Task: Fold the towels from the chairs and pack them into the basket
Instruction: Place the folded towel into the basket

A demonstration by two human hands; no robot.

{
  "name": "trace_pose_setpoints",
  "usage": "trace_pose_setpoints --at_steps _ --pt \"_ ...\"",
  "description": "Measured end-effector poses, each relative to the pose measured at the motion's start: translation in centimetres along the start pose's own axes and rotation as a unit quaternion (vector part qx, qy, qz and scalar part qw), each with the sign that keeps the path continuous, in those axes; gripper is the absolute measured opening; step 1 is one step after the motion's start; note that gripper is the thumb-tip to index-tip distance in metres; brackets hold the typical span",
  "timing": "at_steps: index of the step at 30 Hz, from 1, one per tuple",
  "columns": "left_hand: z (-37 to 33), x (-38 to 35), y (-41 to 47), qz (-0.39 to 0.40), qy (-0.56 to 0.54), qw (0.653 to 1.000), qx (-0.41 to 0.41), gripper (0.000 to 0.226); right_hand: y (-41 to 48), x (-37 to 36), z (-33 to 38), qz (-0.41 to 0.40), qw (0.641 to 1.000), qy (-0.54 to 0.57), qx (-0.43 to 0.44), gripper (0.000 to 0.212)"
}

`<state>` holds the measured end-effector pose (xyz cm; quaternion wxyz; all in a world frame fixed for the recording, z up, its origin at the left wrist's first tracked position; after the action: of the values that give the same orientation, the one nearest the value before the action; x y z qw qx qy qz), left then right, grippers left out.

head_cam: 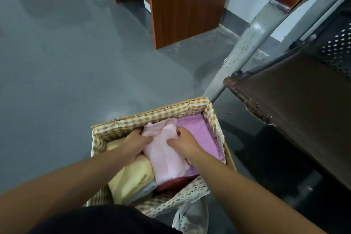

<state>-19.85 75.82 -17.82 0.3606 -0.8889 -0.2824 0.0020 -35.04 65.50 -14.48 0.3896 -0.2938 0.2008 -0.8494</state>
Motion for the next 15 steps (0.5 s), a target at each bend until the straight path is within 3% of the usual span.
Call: trace_pose_setpoints --at_steps 4,8,10,13,15 --pt "-1.0 1.0 -1.0 -0.083 0.113 0.990 -0.010 0.058 -0.5 -0.2 0.2 0.005 0.990 -0.131 0.055 0.054" --pt "-2.4 -0.2 -2.5 -0.109 0.264 0.956 -0.062 0.071 -1.6 1.3 2.2 -0.046 0.956 -0.246 0.155 0.034" --pt "-4.4 -1.4 -3.8 -0.118 0.400 0.896 -0.151 0.062 -2.2 1.9 3.3 -0.070 0.916 -0.329 0.220 0.037" --pt "-6.1 -5.2 -5.4 -0.056 0.556 0.754 -0.345 0.048 -1.8 1.5 1.3 -0.002 0.860 -0.465 0.212 0.051" --pt "-5.0 -7.3 -5.5 0.026 0.604 0.695 -0.391 0.074 -1.4 1.4 -1.3 0.066 0.850 -0.500 0.151 0.063"
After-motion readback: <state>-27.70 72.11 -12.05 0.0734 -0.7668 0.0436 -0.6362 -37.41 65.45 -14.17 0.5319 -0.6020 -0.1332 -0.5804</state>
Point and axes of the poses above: each hand's wrist, its own y-axis towards the middle knuckle, its own x-axis out of the back of the hand, z = x × y, the point moved 10 cm from there along y, towards the middle knuckle
